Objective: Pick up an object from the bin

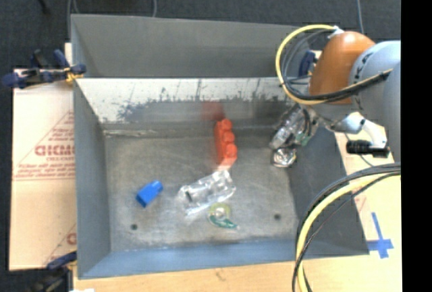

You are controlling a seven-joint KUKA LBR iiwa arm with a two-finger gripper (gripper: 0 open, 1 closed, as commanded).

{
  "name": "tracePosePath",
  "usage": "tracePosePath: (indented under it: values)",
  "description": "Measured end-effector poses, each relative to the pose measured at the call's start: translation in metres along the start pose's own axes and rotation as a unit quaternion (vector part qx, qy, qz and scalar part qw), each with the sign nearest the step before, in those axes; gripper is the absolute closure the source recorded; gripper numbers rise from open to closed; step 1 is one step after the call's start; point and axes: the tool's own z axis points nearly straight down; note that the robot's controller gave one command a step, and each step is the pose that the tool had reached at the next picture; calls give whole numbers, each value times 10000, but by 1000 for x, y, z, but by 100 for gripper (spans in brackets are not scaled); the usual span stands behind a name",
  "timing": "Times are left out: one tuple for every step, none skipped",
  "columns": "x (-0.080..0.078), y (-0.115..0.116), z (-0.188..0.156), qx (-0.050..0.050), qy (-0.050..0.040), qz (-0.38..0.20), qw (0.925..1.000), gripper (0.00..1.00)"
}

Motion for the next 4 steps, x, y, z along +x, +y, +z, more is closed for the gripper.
tracePosePath:
  values:
    - [0, 0, 0, 2, 0, -8, 10000, 100]
    - [0, 0, 0, 3, 1, -14, 10000, 100]
    - [0, 0, 0, 4, 1, -19, 10000, 100]
    - [0, 0, 0, 5, 1, -24, 10000, 100]
